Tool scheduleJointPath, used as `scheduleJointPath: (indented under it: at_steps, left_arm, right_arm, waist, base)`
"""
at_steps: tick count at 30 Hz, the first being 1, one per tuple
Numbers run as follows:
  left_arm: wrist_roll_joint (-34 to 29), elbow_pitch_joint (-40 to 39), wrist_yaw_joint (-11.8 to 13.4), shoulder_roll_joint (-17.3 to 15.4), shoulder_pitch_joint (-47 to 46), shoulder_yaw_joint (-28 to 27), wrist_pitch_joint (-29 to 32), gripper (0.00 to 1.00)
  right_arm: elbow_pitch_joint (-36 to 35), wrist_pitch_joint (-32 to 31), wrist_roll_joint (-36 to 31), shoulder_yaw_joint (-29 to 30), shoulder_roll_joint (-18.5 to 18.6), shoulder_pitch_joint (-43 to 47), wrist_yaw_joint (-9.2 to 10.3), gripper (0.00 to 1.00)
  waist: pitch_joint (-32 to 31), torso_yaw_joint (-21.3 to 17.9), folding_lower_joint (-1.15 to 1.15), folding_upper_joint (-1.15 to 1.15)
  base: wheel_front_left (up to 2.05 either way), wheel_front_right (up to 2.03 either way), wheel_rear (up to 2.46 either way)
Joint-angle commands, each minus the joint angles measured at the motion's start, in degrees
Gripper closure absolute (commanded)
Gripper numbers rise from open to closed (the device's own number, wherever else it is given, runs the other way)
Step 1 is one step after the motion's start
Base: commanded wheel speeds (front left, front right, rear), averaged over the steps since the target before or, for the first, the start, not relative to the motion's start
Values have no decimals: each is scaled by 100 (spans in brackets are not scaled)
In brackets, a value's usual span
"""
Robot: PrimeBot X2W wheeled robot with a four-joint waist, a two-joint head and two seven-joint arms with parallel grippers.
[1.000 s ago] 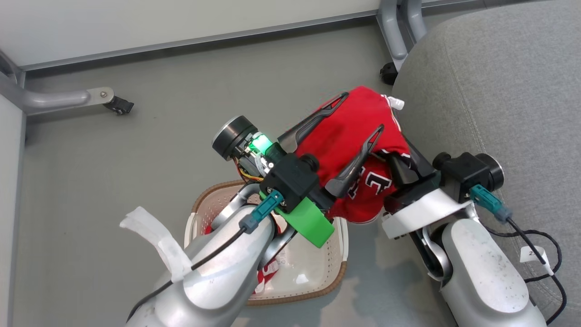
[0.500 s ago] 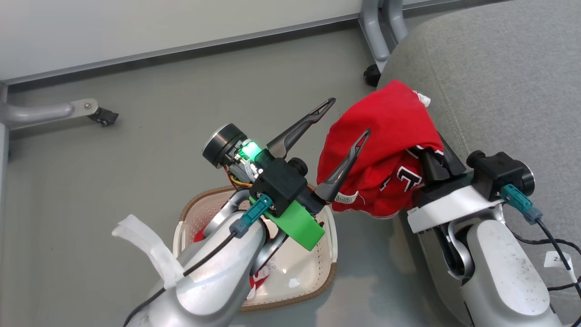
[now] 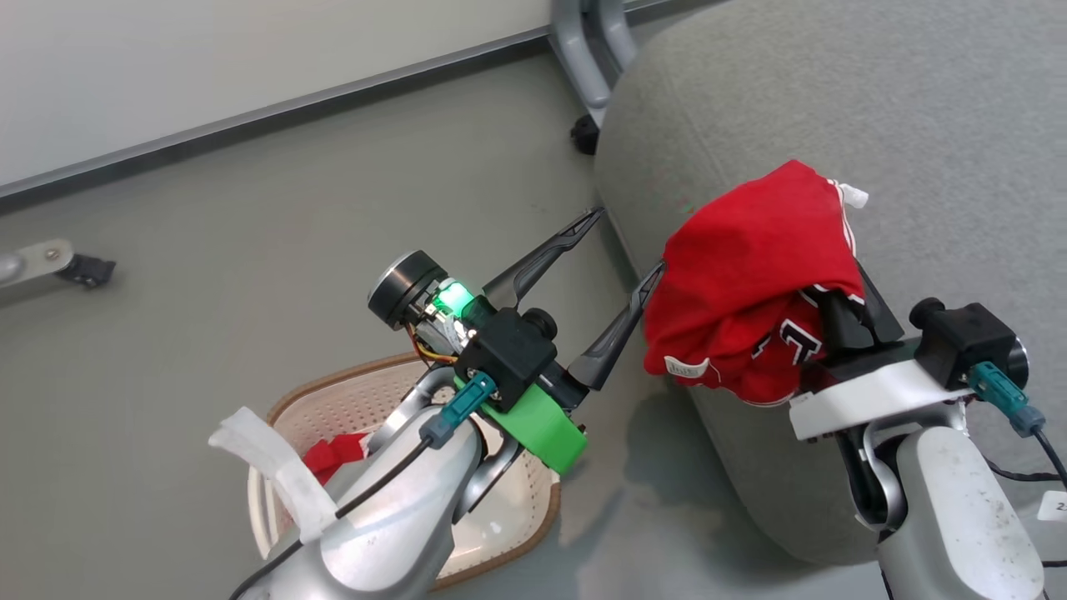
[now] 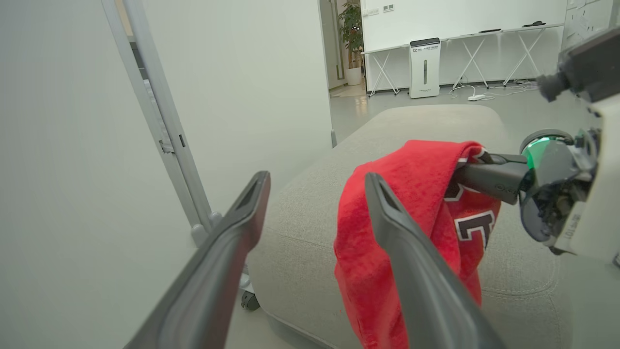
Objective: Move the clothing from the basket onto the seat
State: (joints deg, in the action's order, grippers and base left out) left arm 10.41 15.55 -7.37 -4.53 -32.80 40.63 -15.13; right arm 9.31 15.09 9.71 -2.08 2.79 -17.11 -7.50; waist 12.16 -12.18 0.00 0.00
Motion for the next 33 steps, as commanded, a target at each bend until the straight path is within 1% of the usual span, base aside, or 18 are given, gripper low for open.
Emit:
scheduleJointPath:
  at_steps: [1, 6, 13, 18, 25, 33]
  left_arm:
    - [-7, 0, -15, -53, 68, -8, -3, 0]
    - [-27, -3, -15, -85, 23, 2, -3, 0]
    - [-41, 24, -15, -106, -36, 35, -3, 0]
    - [-30, 19, -15, -118, -63, 32, -3, 0]
    - [-52, 4, -15, -148, -63, 10, -3, 0]
    - [-137, -18, -16, -166, -151, -18, -3, 0]
  right_arm:
    - [-55, 13, 46, 57, 19, 60, 2, 100]
    - [-157, 12, 63, 238, 19, 156, 2, 100]
    - [-271, 12, 31, 563, 17, 317, 2, 100]
    - [-301, 12, 116, 738, 18, 362, 2, 100]
    - [-298, 12, 190, 886, 18, 193, 2, 100]
    - [-396, 12, -32, 1189, 19, -513, 2, 100]
  waist:
    - [58, -294, 0, 0]
    - [153, -570, 0, 0]
    - [252, -764, 0, 0]
    - [301, -785, 0, 0]
    - [382, -752, 0, 0]
    - [721, -721, 0, 0]
  base:
    - [0, 0, 0]
    - [0, 0, 0]
    - [0, 0, 0]
    - [0, 0, 0]
    - [0, 0, 0]
    - [0, 0, 0]
